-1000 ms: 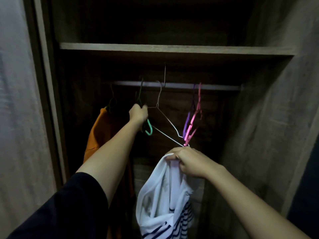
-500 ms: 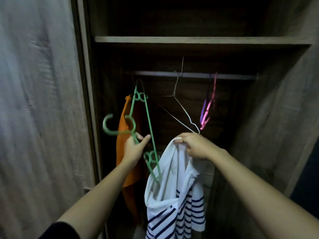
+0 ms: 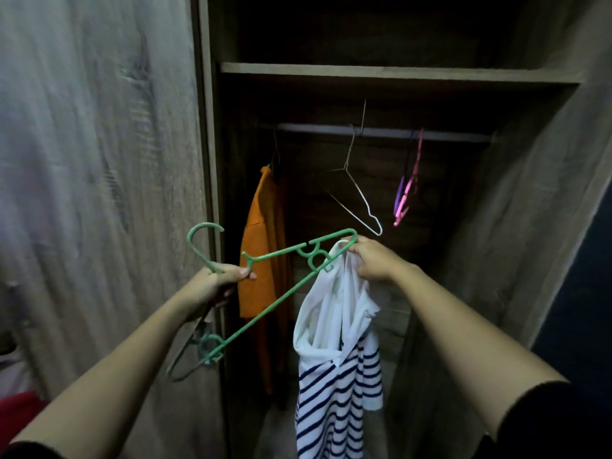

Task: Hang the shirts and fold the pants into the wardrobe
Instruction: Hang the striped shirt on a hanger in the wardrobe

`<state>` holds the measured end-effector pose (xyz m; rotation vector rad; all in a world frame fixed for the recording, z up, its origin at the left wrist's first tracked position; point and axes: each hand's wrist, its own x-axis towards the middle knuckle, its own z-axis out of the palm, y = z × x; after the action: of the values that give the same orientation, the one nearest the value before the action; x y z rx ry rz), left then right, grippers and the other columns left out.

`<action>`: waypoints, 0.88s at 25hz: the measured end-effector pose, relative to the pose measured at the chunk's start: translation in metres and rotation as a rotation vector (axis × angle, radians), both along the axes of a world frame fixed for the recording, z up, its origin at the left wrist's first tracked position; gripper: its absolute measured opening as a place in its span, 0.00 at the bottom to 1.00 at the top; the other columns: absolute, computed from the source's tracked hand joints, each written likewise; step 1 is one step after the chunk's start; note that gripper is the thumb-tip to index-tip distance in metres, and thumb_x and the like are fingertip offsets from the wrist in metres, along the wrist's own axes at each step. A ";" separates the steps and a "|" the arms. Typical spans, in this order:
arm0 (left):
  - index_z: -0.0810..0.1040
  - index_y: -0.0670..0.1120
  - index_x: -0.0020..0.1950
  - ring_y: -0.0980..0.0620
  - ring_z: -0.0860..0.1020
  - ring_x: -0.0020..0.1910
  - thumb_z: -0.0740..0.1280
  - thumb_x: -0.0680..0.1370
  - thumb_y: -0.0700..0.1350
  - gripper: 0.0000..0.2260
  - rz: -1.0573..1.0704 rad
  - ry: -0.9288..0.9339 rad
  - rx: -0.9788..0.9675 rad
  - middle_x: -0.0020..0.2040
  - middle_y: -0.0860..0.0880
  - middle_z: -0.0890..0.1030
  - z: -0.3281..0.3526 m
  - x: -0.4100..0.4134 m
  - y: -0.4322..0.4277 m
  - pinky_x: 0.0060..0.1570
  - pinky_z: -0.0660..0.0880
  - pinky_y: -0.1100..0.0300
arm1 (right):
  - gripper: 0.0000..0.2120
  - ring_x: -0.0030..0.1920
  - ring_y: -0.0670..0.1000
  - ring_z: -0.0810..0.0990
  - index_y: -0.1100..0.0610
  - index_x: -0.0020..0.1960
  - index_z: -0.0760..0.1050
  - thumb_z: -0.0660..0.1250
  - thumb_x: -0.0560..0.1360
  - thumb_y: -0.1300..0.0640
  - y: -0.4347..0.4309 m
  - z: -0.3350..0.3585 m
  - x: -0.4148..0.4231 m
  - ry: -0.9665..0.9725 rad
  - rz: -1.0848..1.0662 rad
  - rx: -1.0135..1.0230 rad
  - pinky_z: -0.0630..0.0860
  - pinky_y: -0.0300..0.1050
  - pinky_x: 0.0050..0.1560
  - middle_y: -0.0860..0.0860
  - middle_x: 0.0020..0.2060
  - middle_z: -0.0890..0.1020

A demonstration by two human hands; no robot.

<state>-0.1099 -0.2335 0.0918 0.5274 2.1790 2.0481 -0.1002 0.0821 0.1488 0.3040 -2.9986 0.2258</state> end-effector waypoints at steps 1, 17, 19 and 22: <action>0.84 0.42 0.45 0.56 0.62 0.20 0.70 0.68 0.51 0.14 -0.010 -0.025 -0.038 0.23 0.49 0.64 -0.001 0.002 -0.010 0.21 0.56 0.68 | 0.23 0.67 0.56 0.68 0.58 0.66 0.72 0.59 0.72 0.66 -0.003 0.000 0.004 0.002 -0.017 -0.001 0.69 0.52 0.66 0.52 0.70 0.65; 0.83 0.40 0.40 0.58 0.62 0.18 0.65 0.77 0.41 0.10 0.012 0.186 -0.011 0.20 0.54 0.66 0.006 0.042 0.057 0.19 0.60 0.68 | 0.30 0.59 0.54 0.67 0.48 0.72 0.63 0.63 0.72 0.62 -0.082 0.051 0.058 0.190 0.349 0.172 0.71 0.50 0.58 0.43 0.73 0.61; 0.81 0.41 0.36 0.61 0.65 0.18 0.65 0.77 0.38 0.11 0.075 0.203 0.176 0.20 0.57 0.69 0.008 0.044 0.058 0.20 0.62 0.70 | 0.21 0.61 0.52 0.68 0.45 0.69 0.67 0.62 0.76 0.50 -0.074 0.062 0.063 0.258 0.387 0.144 0.64 0.49 0.62 0.45 0.69 0.68; 0.82 0.46 0.31 0.57 0.62 0.17 0.67 0.76 0.39 0.13 0.053 0.239 0.306 0.19 0.54 0.65 0.018 0.048 0.058 0.19 0.60 0.69 | 0.18 0.59 0.53 0.74 0.47 0.59 0.71 0.51 0.79 0.40 -0.050 0.074 0.065 0.399 0.190 0.490 0.63 0.51 0.56 0.48 0.58 0.78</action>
<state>-0.0616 -0.1751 0.1100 0.7919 2.0219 2.4811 -0.0356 0.0317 0.2233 0.5990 -2.5833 -0.5029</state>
